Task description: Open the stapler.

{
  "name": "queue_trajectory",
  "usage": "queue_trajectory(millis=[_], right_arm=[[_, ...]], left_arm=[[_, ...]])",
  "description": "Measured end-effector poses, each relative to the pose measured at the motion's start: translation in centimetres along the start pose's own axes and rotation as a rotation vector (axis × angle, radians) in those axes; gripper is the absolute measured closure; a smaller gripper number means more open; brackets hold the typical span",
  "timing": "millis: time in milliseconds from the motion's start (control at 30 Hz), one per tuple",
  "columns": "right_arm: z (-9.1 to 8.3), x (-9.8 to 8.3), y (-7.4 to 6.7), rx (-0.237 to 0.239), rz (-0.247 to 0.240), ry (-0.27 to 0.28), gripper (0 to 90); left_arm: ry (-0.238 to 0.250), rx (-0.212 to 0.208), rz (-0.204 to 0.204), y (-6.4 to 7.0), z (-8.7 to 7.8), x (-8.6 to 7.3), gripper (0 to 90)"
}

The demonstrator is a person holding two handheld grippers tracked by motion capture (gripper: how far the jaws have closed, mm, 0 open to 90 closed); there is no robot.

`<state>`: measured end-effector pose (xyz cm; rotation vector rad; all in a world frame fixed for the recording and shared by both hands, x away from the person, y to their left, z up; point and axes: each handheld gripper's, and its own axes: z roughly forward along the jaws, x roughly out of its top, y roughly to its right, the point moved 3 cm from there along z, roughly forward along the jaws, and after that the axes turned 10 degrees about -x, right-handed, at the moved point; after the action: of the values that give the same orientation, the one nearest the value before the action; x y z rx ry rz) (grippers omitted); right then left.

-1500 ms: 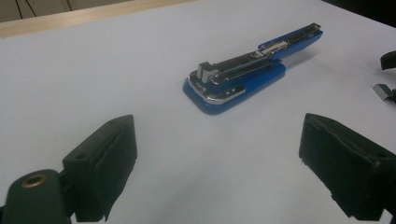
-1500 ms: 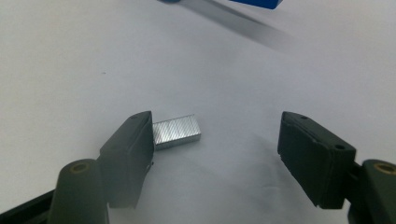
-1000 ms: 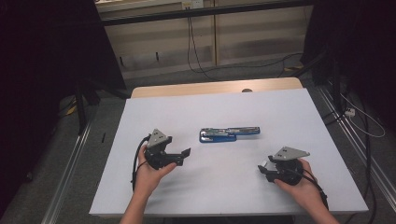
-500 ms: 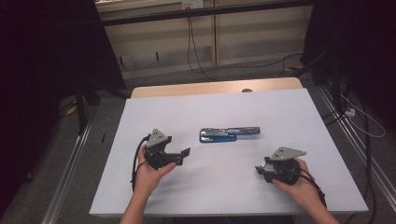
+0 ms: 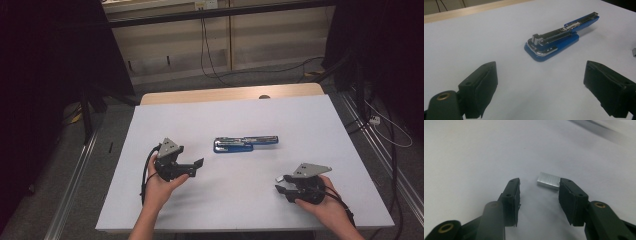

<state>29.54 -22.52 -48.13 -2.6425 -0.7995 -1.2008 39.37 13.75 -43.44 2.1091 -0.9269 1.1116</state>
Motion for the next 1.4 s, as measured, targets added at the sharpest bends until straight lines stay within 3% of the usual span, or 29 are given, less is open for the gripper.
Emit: queue_trajectory(millis=[167, 233, 433, 833, 967, 1167, 1400], right_arm=[[0.0, 0.0, -0.4, 0.025, -0.013, 0.005, 55.6], [0.0, 0.2, -0.3, 0.01, -0.039, 0.008, 54.2], [0.4, 0.6, 0.6, -0.018, -0.016, 0.021, 47.5], [0.2, 0.3, -0.9, 0.038, -0.039, 0.007, 54.3], [0.0, 0.3, -1.2, 0.054, -0.068, 0.009, 59.5], [0.4, 0.9, -0.4, 0.037, -0.085, 0.03, 52.3], [1.1, 1.5, -0.4, 0.071, -0.125, 0.022, 56.0]], left_arm=[[0.001, 0.001, -0.003, -0.1, -0.1, 0.0, 12.2], [-0.002, 0.005, 0.0, -0.1, -0.1, 0.0, 12.2], [0.003, 0.006, -0.001, -0.2, -0.2, 0.0, 12.2], [-0.003, 0.011, 0.003, -0.2, -0.3, -0.1, 12.1], [-0.003, 0.008, 0.0, -0.2, -0.3, -0.1, 12.2], [-0.001, 0.009, -0.003, -0.3, -0.3, -0.1, 12.2], [-0.011, 0.011, -0.002, -0.3, -0.3, -0.2, 12.2]])
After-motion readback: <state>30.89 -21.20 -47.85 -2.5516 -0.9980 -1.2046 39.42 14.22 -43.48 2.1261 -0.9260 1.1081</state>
